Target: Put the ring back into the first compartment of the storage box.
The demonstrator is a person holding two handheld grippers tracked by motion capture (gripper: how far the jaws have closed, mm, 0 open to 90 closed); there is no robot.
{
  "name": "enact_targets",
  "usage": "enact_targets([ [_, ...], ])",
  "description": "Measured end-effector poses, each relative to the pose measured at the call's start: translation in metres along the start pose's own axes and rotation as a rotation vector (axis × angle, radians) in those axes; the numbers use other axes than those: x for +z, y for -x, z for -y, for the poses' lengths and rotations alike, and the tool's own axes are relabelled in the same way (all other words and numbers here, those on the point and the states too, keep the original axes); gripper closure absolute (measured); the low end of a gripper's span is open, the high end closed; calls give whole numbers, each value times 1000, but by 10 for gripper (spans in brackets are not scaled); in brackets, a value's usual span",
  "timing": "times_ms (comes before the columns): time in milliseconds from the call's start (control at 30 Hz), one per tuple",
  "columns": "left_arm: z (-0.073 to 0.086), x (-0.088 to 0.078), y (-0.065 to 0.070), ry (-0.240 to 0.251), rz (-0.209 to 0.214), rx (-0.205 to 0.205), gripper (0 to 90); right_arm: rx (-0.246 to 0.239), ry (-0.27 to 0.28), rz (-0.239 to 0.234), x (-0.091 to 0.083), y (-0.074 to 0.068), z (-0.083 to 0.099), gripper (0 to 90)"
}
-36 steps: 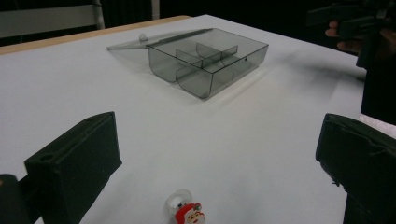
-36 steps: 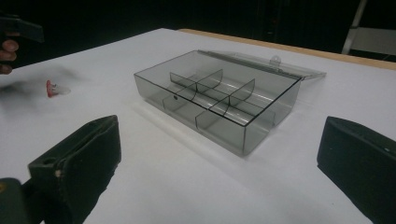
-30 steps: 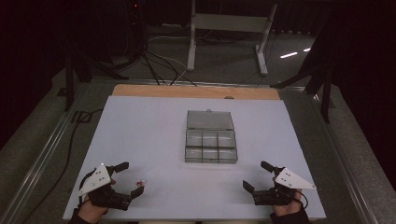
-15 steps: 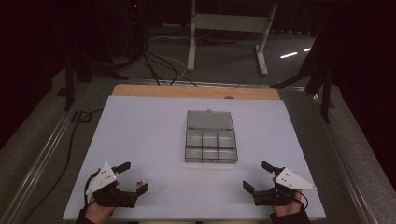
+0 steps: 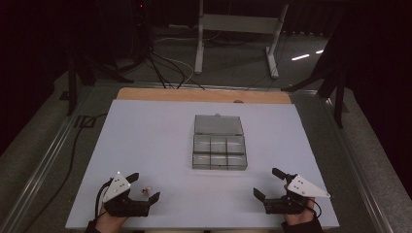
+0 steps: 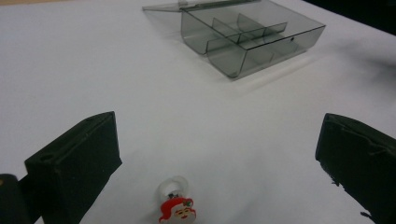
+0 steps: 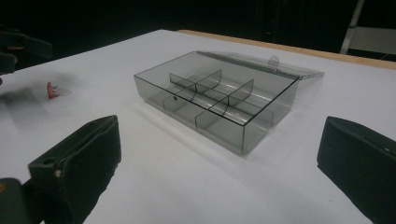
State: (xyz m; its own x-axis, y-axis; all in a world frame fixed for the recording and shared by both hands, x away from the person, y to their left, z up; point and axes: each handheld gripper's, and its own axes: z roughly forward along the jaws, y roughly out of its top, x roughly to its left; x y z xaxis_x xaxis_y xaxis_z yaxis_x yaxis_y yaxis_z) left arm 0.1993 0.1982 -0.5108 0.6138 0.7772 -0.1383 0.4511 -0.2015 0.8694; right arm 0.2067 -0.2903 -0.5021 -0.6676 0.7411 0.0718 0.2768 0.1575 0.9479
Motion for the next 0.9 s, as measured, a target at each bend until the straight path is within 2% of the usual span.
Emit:
enact_targets([
  [133,1,0,2,-7,-23,-8,17,0,1,0,0,0,0,0],
  [167,1,-1,3,-11,-44,-3,17,0,2,0,0,0,0,0],
  [267,3,-2,3,-22,-59,-24,17,1,-3,3,-1,0,0,0],
  [400,5,-3,4,-33,-67,-45,17,4,0,3,-1,0,0,0],
  [533,6,-2,5,-52,-48,-55,17,5,-3,3,-1,0,0,0],
  [833,8,2,9,-113,-96,-40,17,7,0,1,-1,1,0,0],
  [900,7,3,9,-131,-100,-48,19,9,-1,1,-1,1,0,0],
])
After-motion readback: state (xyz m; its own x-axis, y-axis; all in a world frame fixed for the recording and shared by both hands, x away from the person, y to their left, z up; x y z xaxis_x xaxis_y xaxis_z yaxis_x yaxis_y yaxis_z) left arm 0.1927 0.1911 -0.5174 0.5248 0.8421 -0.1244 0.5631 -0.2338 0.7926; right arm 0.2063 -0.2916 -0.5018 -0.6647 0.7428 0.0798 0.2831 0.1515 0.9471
